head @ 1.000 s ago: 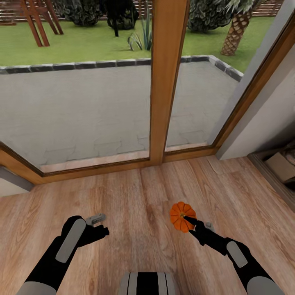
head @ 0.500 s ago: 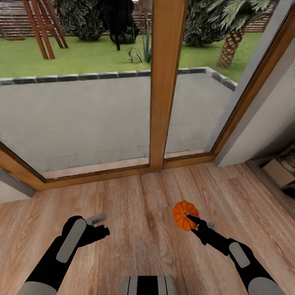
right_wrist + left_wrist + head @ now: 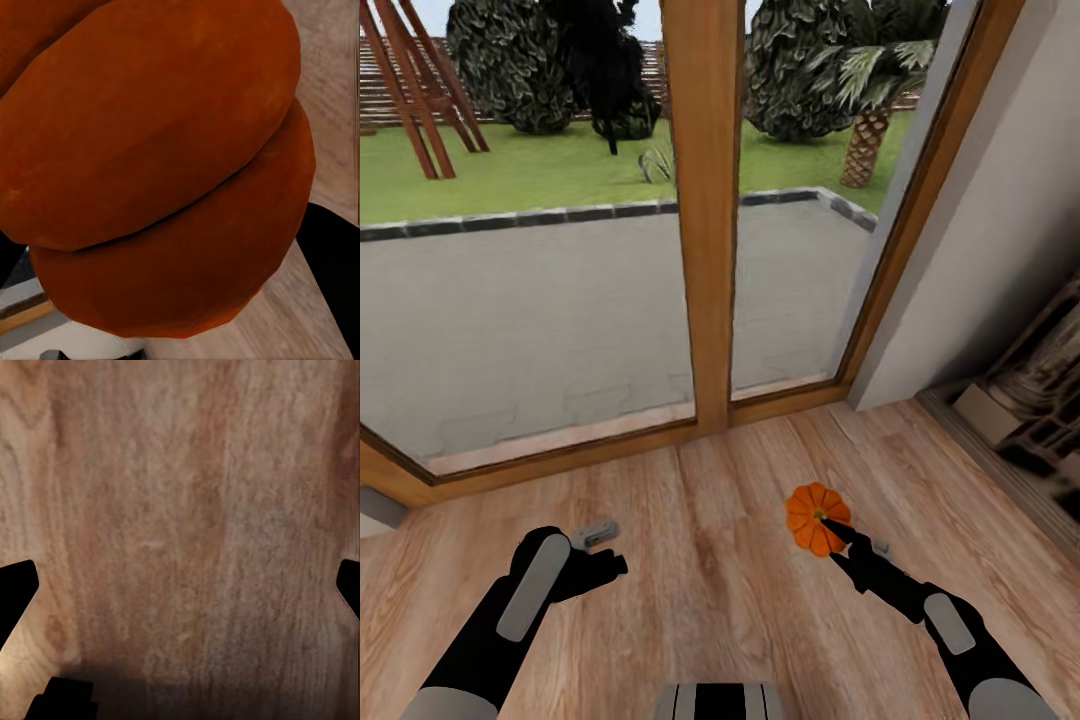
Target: Place each of the two pumpkins and all three candles from the living room inside a cabinet in the living room (use any cabinet), then make sure every cabinet is closed, and position the cauldron so it is next to a table in the living room.
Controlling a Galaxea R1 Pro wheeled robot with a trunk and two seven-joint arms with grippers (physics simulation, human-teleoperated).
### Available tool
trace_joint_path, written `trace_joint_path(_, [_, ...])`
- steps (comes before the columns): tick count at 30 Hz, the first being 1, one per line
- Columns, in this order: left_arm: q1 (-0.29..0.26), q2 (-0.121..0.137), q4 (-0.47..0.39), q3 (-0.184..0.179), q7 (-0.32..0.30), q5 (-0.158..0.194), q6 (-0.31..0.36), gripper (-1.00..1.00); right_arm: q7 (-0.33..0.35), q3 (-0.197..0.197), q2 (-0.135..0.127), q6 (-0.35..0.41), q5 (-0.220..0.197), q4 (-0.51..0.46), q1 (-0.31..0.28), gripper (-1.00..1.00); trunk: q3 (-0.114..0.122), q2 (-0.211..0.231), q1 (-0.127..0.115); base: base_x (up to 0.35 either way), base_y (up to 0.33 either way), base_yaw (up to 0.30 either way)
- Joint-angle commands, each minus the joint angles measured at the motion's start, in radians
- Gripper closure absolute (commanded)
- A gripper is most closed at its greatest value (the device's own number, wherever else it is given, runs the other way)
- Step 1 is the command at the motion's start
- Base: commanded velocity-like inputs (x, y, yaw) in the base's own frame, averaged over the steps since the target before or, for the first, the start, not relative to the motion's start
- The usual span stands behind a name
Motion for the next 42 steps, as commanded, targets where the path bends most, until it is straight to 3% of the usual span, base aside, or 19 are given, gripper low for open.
trace_joint_path(1, [0.0,0.002,-0.001,-0.001,0.01,0.01,0.001,-1.0,0.001,-0.004,0.0,0.007,-0.003,0.001,-0.001,1.0,0.003,0.0,-0.001,0.0,0.0,-0.274])
trace_joint_path(12, [0.0,0.002,-0.001,-0.001,0.01,0.009,0.001,-1.0,0.014,-0.008,0.0,0.008,-0.004,0.001,0.001,1.0,0.038,0.003,-0.006,0.0,0.0,-0.218])
trace_joint_path(16, [0.0,0.002,-0.001,-0.002,0.01,0.01,0.001,-1.0,0.015,-0.037,0.0,0.008,-0.004,0.001,0.001,1.0,0.048,0.003,-0.007,0.0,0.0,-0.145])
trace_joint_path(26, [0.0,0.0,-0.001,-0.005,0.01,0.008,0.0,-1.0,0.015,-0.045,0.0,0.007,-0.004,0.001,0.001,1.0,0.072,0.006,-0.012,0.0,0.0,-0.143])
trace_joint_path(31, [0.0,0.0,-0.001,-0.005,0.01,0.009,0.0,-1.0,0.015,-0.046,0.0,0.007,-0.004,0.001,0.001,1.0,0.065,0.006,-0.012,0.0,0.0,-0.143])
trace_joint_path(42, [0.0,-0.001,-0.001,-0.01,0.01,0.004,-0.001,-1.0,0.015,-0.051,0.0,0.007,-0.004,0.002,0.001,1.0,0.093,0.008,-0.017,0.0,0.0,-0.142])
